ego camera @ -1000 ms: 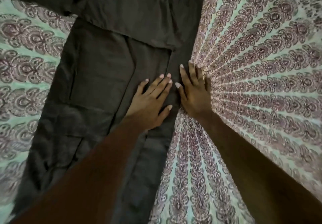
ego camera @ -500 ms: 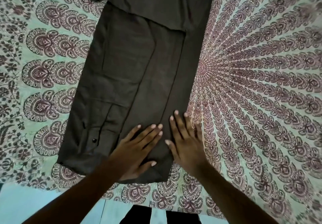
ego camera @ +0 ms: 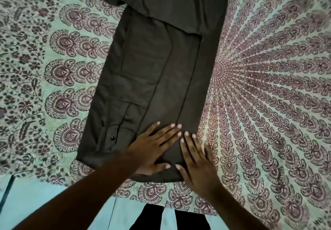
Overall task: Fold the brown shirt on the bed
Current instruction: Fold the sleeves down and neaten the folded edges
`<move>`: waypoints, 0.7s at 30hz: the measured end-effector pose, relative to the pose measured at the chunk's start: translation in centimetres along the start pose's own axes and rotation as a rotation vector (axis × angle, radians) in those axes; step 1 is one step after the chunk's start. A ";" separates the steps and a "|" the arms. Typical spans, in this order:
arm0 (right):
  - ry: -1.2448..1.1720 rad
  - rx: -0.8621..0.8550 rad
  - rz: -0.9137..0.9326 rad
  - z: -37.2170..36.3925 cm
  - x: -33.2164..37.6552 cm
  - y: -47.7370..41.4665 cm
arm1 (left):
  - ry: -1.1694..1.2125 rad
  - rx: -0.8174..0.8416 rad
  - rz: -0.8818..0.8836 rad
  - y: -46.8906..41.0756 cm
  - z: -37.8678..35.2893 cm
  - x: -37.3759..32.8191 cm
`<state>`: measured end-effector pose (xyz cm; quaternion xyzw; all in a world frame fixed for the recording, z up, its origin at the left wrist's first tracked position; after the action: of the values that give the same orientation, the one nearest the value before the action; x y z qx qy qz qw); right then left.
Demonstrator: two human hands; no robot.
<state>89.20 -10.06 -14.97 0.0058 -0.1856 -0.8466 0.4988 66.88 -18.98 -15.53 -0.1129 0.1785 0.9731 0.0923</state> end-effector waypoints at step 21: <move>-0.339 -0.368 -0.071 7.7 -3.1 -5.3 | 0.252 -0.213 0.205 -2.8 5.9 1.7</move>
<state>84.79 -2.78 -10.08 -0.2207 -0.1090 -0.8719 0.4233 64.73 -14.02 -11.49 -0.2243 0.0952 0.9689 -0.0428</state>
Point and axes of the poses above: each hand's wrist, its own y-axis away from the middle knuckle, its own z-axis out of the back of the hand, x = y × z, the point moved 1 cm from there along -y, towards the middle knuckle, and after that the axes turned 4 degrees about x, right-handed, at the moved point
